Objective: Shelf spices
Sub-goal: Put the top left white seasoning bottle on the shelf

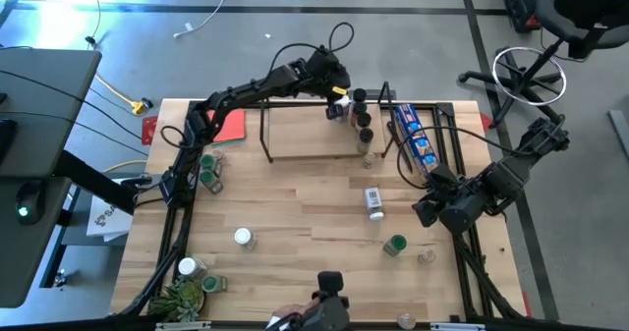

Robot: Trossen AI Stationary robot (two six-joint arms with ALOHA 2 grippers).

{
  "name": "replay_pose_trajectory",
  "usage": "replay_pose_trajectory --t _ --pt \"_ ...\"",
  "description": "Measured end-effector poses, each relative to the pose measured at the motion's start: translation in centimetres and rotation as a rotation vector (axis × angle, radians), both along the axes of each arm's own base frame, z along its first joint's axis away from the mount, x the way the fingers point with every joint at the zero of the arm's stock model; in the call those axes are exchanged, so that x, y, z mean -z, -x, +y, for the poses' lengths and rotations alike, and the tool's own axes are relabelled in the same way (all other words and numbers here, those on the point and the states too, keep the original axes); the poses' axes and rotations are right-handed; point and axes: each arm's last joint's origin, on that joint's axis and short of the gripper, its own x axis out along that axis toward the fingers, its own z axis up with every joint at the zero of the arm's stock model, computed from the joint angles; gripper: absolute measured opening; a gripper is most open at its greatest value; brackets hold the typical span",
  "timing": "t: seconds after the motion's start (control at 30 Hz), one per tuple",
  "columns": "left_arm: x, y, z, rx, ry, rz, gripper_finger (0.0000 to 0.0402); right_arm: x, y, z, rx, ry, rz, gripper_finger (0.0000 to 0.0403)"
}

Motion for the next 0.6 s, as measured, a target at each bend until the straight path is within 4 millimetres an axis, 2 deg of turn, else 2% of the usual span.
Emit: replay_pose_trajectory --t 0.17,0.33,0.6 --pt "-1.1 0.2 -0.6 0.003 -0.014 -0.016 0.0009 0.0 0.0 0.0 -0.001 0.001 0.000 0.0259" --pt "-3.2 0.7 -1.6 -0.014 -0.036 -0.047 0.0009 0.0 0.0 0.0 -0.006 0.004 0.001 0.0259" --pt "-7.4 1.6 -4.8 0.001 -0.058 -0.119 0.0009 0.0 0.0 0.0 -0.049 0.026 0.008 0.0259"
